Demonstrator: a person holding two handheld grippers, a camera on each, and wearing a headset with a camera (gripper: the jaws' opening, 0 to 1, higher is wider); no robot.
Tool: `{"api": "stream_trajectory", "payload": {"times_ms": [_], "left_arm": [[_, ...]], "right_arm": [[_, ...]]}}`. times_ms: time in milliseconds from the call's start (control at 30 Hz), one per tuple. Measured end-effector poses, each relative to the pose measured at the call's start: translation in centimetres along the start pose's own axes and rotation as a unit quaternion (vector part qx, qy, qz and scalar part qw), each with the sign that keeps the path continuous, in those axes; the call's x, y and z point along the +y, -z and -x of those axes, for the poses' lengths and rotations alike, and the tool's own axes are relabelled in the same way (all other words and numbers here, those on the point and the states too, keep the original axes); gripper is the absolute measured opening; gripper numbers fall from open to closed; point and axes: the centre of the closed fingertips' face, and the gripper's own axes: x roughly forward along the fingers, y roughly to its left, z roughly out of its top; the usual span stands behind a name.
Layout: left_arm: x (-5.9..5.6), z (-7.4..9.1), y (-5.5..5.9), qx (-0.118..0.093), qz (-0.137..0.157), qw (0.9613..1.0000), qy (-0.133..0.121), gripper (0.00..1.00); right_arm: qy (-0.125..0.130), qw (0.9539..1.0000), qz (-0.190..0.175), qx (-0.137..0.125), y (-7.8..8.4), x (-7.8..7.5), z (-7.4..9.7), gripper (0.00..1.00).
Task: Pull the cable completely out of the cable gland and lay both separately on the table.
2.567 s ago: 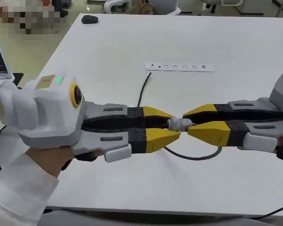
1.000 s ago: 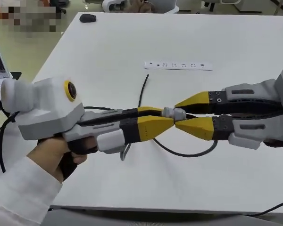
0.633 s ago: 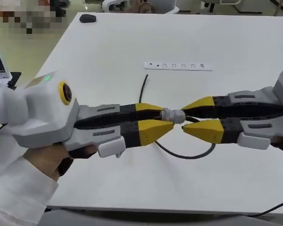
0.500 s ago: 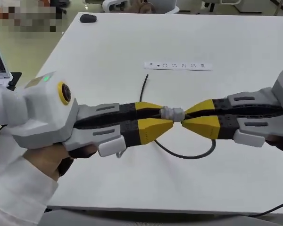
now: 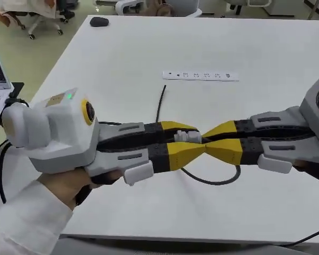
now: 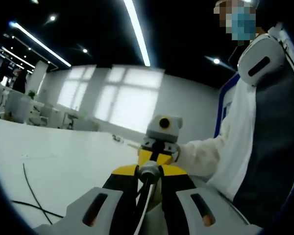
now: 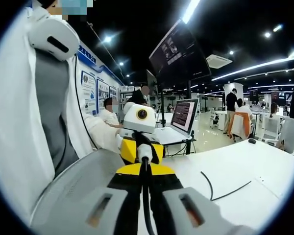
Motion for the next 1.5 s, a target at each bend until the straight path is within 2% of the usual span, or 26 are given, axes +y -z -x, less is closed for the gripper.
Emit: {"api": "stream_trajectory", "payload": {"times_ms": [100, 200, 367, 467, 500, 567, 800, 900, 1033, 1233, 1500], "left_arm": [[0.2, 0.0, 0.5, 0.009, 0.005, 0.9999, -0.001, 0.19], [0.3, 0.0, 1.1, 0.016, 0.026, 0.9995, 0.000, 0.18], [0.6, 0.1, 1.9, 0.014, 0.038, 0.9992, -0.006, 0.17], [1.1, 0.6, 2.0, 0.008, 0.067, 0.9977, -0.012, 0.17], [1.2, 0.6, 2.0, 0.009, 0.065, 0.9978, -0.012, 0.17], [1.1, 0.6, 1.8, 0.007, 0.040, 0.9991, -0.013, 0.17], [0.8, 0.1, 2.4, 0.022, 0.030, 0.9992, -0.011, 0.17], [0.7, 0.2, 2.6, 0.028, 0.025, 0.9992, -0.012, 0.17], [0.8, 0.5, 2.6, 0.027, 0.026, 0.9992, -0.016, 0.17], [0.7, 0.2, 3.0, 0.039, 0.024, 0.9989, -0.014, 0.17], [0.9, 0.5, 2.6, 0.028, 0.029, 0.9990, -0.018, 0.17]], "right_arm": [[0.001, 1.0000, 0.000, 0.003, 0.3, 0.0, 0.0, 0.02], [-0.002, 0.9999, -0.008, 0.009, 0.7, 0.0, 0.0, 0.02], [0.001, 0.9997, -0.008, 0.023, 1.5, -0.1, 0.2, 0.02], [0.007, 0.9995, -0.014, 0.028, 2.0, -0.5, 0.6, 0.02], [0.008, 0.9995, -0.015, 0.028, 2.0, -0.5, 0.7, 0.02], [0.010, 0.9995, -0.020, 0.025, 2.0, -0.6, 1.0, 0.02], [0.004, 0.9990, -0.003, 0.044, 3.0, -0.5, 1.6, 0.02], [0.003, 0.9982, 0.003, 0.060, 4.0, -0.3, 1.9, 0.02], [0.016, 0.9974, 0.008, 0.070, 4.9, -0.7, 2.8, 0.02], [0.021, 0.9945, 0.018, 0.101, 6.8, -0.8, 3.9, 0.02], [0.042, 0.9907, -0.004, 0.129, 9.5, -1.3, 6.0, 0.02]]}}
